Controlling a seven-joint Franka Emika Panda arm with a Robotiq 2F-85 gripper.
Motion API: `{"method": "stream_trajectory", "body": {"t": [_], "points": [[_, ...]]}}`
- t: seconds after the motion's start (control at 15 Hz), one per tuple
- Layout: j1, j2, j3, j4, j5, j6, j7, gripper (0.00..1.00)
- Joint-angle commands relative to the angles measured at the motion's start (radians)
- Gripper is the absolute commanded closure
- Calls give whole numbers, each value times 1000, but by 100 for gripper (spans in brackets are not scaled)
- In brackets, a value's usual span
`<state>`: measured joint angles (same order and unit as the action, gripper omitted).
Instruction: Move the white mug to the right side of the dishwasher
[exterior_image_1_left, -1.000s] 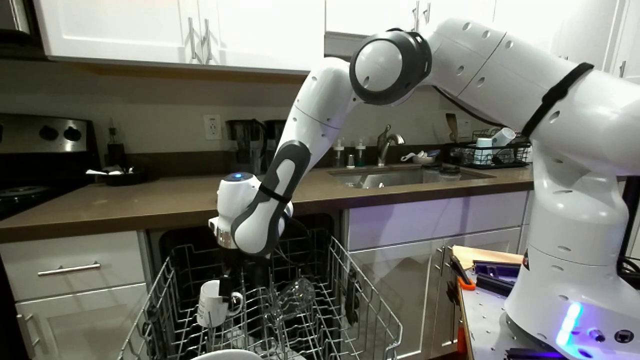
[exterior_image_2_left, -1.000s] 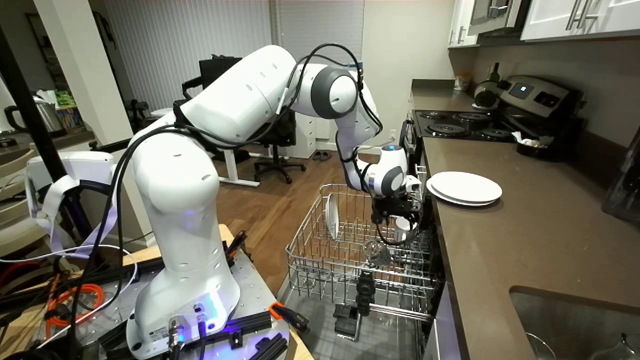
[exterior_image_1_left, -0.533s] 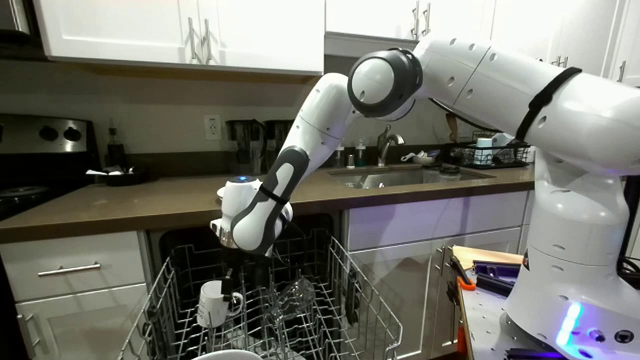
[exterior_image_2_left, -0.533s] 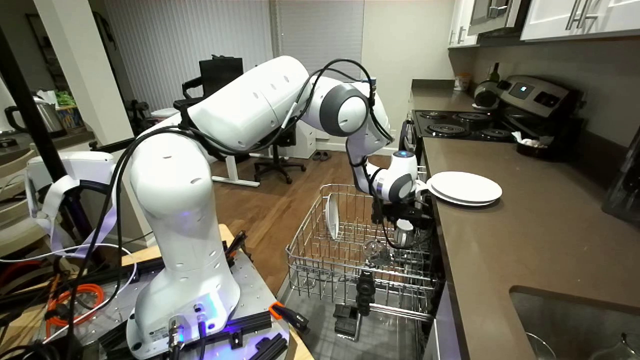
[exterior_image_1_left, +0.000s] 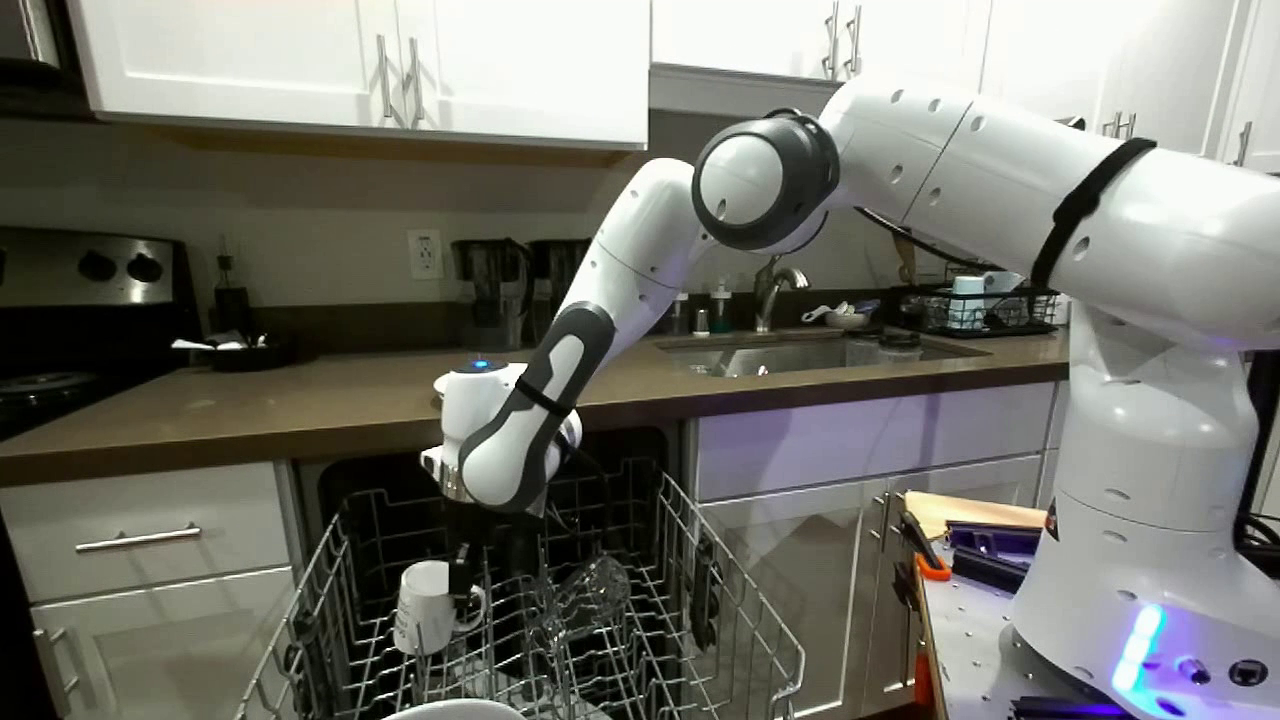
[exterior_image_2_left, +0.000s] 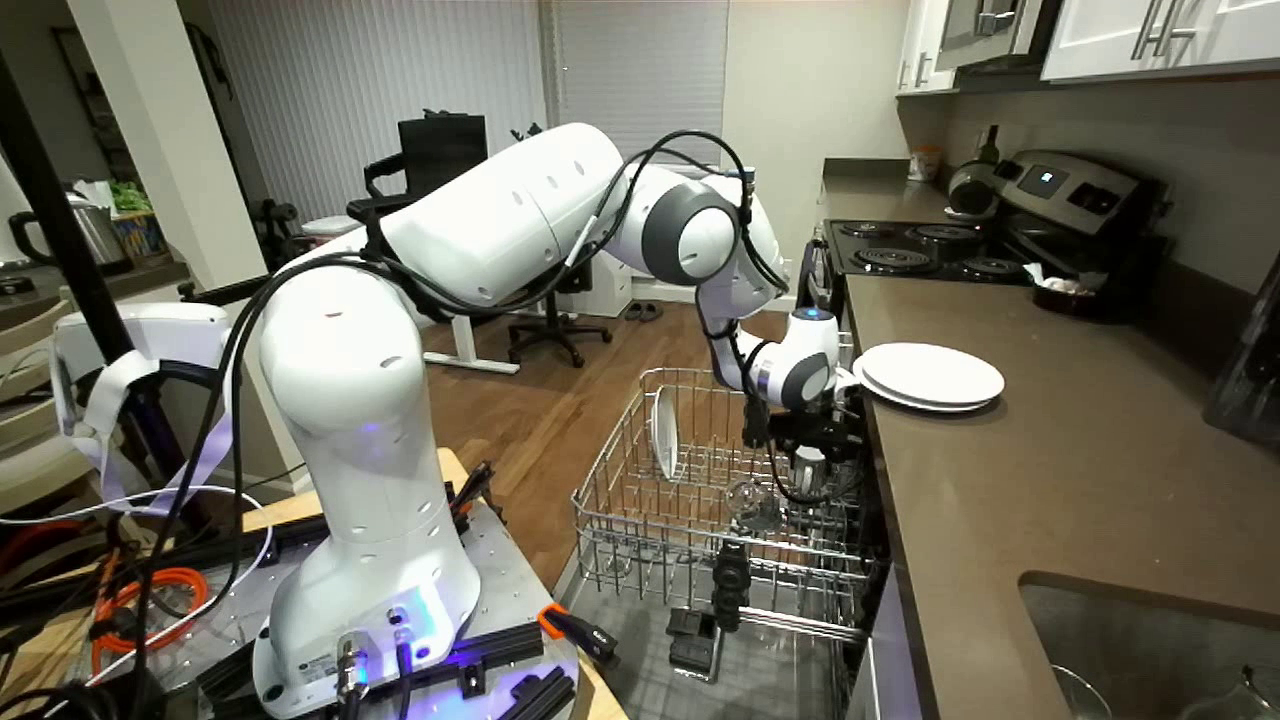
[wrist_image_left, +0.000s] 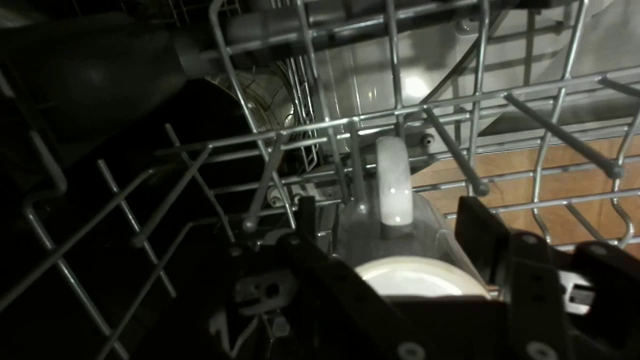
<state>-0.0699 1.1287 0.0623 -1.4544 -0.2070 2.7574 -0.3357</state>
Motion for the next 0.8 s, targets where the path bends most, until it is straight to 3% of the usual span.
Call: {"method": "stream_trajectory", "body": {"t": [0.0,0.13,0.2,0.73], "points": [[34,12,-49,27,-16,-13,13,4],[40,15,-56,28,-14,-16,12,37],[42,16,-55,29,-12,-19,11,39],[37,-6,-33,4,-1,-74,1,92]]}}
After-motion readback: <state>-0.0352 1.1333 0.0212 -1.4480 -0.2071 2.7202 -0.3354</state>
